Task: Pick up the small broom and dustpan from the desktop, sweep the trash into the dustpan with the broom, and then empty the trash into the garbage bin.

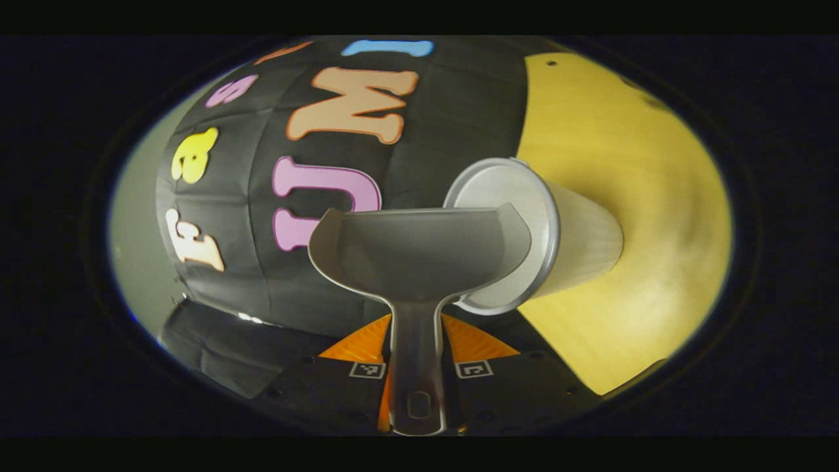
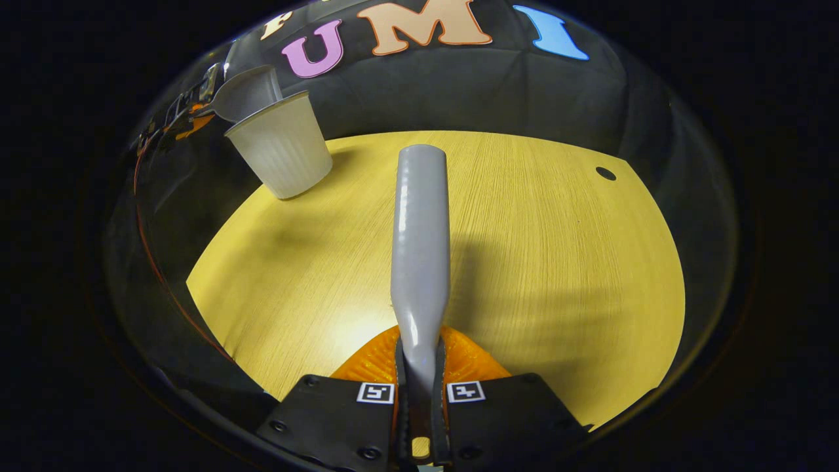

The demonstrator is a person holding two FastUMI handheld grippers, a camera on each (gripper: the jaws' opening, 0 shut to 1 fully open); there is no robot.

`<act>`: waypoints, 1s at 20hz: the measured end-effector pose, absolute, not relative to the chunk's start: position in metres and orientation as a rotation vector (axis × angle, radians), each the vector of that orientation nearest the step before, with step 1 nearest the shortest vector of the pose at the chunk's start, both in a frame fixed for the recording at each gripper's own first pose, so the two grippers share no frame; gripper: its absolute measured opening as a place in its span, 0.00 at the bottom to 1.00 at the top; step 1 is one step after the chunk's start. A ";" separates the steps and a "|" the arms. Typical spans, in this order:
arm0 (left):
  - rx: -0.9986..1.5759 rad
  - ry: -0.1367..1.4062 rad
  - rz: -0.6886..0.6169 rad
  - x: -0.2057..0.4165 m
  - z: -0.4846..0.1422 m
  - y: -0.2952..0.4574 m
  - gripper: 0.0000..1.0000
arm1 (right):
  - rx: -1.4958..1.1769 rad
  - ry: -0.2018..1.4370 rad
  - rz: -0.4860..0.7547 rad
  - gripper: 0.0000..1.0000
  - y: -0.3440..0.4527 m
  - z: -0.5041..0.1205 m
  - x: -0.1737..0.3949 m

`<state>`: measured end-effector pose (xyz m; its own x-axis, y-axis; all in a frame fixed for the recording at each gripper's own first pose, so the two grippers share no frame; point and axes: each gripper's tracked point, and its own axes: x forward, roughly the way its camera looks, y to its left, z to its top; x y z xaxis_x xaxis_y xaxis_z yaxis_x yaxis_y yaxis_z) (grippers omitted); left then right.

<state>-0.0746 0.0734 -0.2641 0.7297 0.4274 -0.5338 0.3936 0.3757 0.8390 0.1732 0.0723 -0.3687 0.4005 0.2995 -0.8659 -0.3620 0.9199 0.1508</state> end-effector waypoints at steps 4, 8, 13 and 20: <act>0.997 0.739 0.078 -0.069 -0.253 0.049 0.25 | -0.058 1.071 0.409 0.15 0.072 -0.370 0.174; 0.699 0.692 0.051 -0.073 -0.256 -0.009 0.24 | -0.040 1.057 0.388 0.15 0.073 -0.369 0.175; 0.353 0.689 -0.013 -0.109 -0.301 -0.112 0.25 | 0.014 1.055 0.334 0.15 0.075 -0.369 0.171; 0.198 0.835 -0.096 -0.177 -0.390 -0.199 0.24 | 0.013 1.108 0.254 0.15 0.071 -0.371 0.165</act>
